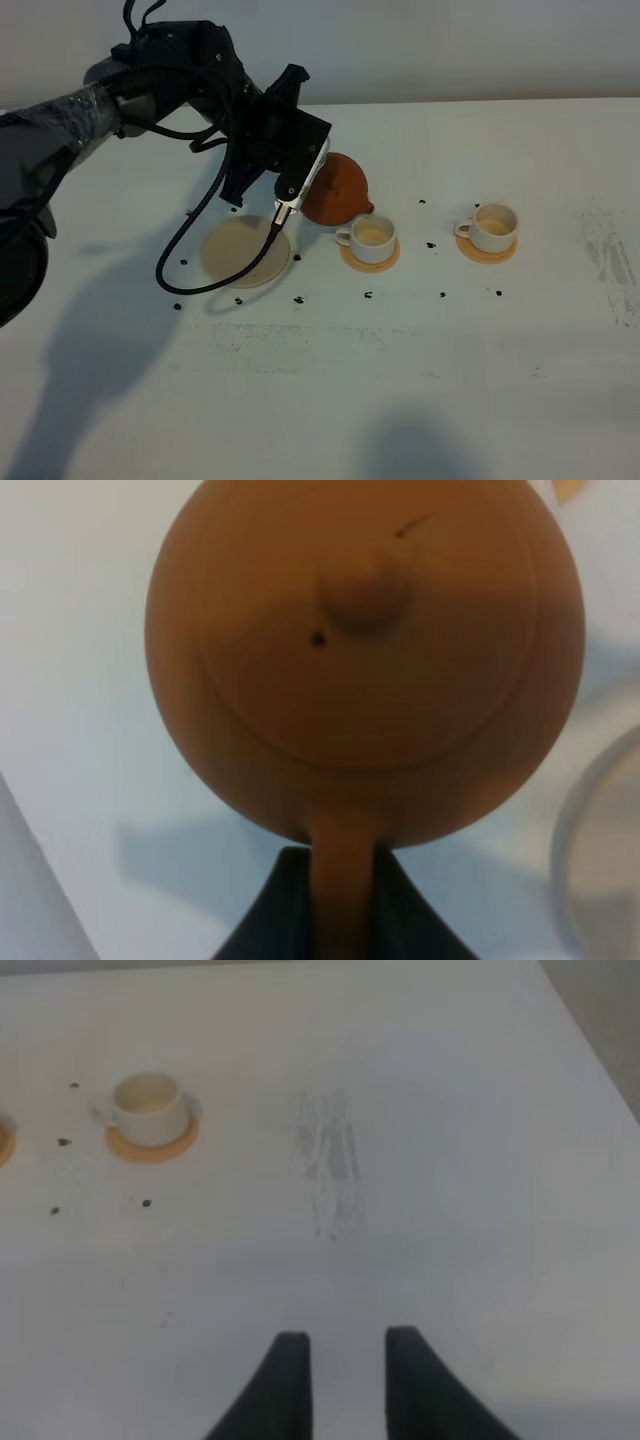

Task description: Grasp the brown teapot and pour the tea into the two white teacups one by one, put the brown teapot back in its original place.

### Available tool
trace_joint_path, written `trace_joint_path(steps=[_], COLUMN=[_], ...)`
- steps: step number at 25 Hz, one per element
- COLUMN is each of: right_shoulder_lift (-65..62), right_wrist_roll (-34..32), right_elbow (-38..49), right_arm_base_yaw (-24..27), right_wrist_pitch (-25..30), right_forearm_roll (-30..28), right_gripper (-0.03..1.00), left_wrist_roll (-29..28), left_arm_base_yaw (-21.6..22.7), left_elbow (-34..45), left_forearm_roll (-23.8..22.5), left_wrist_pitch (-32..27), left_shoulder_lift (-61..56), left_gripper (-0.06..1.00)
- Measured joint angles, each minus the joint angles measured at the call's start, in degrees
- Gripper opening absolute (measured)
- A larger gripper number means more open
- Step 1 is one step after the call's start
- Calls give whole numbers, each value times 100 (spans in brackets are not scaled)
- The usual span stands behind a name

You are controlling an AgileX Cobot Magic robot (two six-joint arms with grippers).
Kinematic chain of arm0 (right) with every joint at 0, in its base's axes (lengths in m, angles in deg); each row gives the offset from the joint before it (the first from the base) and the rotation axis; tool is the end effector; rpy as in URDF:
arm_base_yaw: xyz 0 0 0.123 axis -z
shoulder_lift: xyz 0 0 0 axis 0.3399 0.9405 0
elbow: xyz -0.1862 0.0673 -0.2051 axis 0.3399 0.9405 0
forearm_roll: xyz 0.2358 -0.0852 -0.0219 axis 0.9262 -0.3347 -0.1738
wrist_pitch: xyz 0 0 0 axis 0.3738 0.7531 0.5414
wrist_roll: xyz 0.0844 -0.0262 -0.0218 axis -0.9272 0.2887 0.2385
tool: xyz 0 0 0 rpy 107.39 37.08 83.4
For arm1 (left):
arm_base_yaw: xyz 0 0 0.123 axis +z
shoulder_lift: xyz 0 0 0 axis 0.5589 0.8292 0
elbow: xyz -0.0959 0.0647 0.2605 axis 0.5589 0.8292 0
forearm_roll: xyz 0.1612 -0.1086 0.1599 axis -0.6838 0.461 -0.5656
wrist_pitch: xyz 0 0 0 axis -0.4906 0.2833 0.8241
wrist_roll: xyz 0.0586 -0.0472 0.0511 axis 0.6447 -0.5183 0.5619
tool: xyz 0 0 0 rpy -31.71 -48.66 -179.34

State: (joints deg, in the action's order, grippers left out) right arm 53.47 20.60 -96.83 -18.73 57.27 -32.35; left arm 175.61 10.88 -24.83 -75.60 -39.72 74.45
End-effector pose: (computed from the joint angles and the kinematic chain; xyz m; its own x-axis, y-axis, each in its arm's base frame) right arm -0.0054 0.0015 0.2727 -0.4764 -0.0322 -0.8787 -0.0136 0.9995 -0.0292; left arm 0.4686 -0.2141 0.1833 0.5457 0.8357 -0.0621 0.7240 -0.4328 0.5372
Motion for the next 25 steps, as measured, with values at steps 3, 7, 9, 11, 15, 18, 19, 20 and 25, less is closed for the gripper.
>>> trace_joint_path(steps=[3,7,9,11,15,18,19,20,25], right_shoulder_lift=[0,0,0,0,0,0,0,0,0], right_wrist_roll=[0,0,0,0,0,0,0,0,0], right_elbow=[0,0,0,0,0,0,0,0,0], right_arm_base_yaw=[0,0,0,0,0,0,0,0,0], right_wrist_pitch=[0,0,0,0,0,0,0,0,0], right_forearm_roll=[0,0,0,0,0,0,0,0,0], right_gripper=[21,21,21,21,21,21,21,21,21], left_wrist_roll=[199,409,475,497,509,509,514,523,655], left_arm_base_yaw=[-35,-92,-113,-141,-185,-203,-216,-225,-271], left_elbow=[0,0,0,0,0,0,0,0,0], left_forearm_roll=[0,0,-62,-246,-499,-605,-621,-652,-729], left_wrist_pitch=[103,266,317,339,355,393,398,398,505], left_shoulder_lift=[0,0,0,0,0,0,0,0,0], left_gripper=[8,8,8,8,8,8,8,8,8])
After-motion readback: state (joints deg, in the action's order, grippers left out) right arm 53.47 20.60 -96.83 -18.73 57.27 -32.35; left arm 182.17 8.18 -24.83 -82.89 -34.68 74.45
